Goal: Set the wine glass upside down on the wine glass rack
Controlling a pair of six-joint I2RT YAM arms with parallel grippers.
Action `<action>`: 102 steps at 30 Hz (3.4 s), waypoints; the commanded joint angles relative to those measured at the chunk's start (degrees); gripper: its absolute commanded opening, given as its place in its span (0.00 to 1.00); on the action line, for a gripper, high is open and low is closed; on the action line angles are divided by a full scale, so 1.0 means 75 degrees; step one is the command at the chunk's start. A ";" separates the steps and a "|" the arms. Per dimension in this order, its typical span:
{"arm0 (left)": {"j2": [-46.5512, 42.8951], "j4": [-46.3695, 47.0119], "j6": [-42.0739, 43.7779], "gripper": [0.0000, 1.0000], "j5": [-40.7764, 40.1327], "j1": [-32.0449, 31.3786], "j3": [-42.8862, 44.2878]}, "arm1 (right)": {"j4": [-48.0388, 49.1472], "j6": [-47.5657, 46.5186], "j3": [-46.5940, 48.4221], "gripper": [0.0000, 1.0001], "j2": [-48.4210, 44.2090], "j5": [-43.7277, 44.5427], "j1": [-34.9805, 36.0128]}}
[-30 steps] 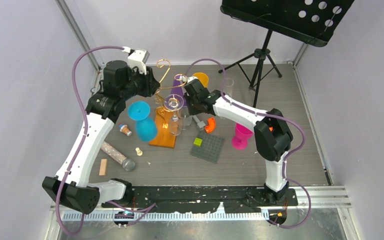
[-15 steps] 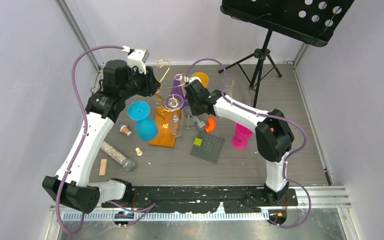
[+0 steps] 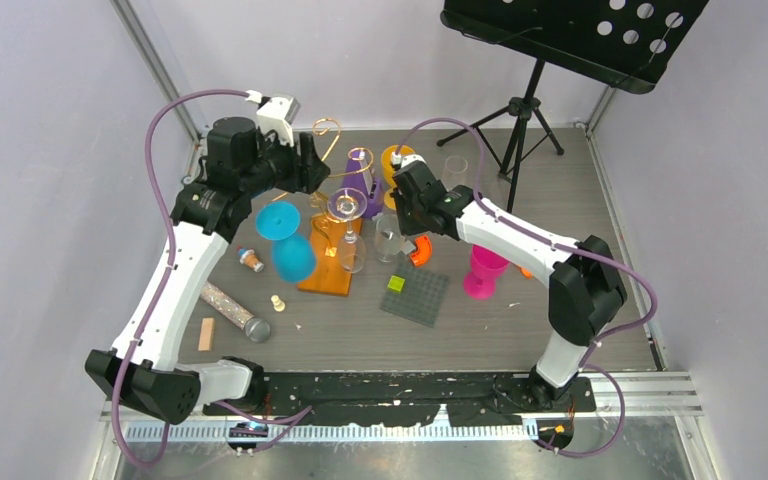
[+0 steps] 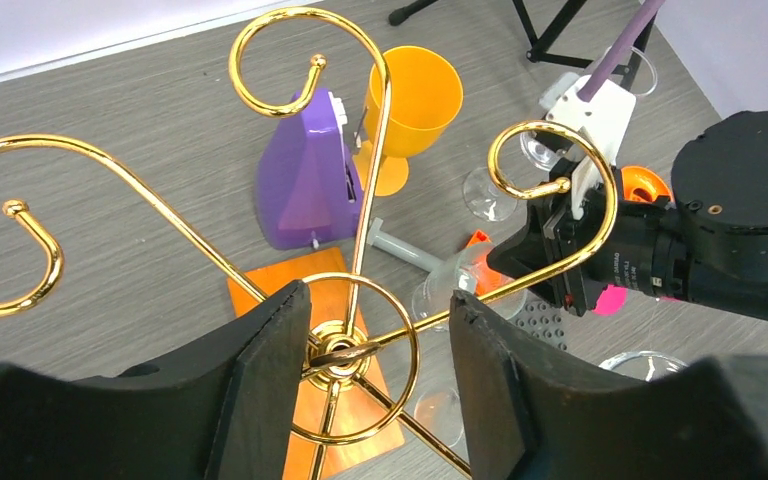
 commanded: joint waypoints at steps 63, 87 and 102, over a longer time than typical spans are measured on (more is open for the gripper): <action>-0.2553 0.4499 0.1439 0.77 -0.1457 -0.3065 -0.1357 | 0.8477 -0.1155 -0.3309 0.05 -0.7488 -0.2095 -0.0283; -0.2540 0.6010 0.1778 0.68 -0.0678 -0.4140 -0.1979 | 0.9572 -0.0777 -0.3729 0.05 -0.7407 -0.3032 -0.0274; -0.2259 0.6226 0.1723 0.39 -0.1029 -0.4301 -0.1799 | 0.9464 -0.0657 -0.3763 0.05 -0.7351 -0.3502 -0.0260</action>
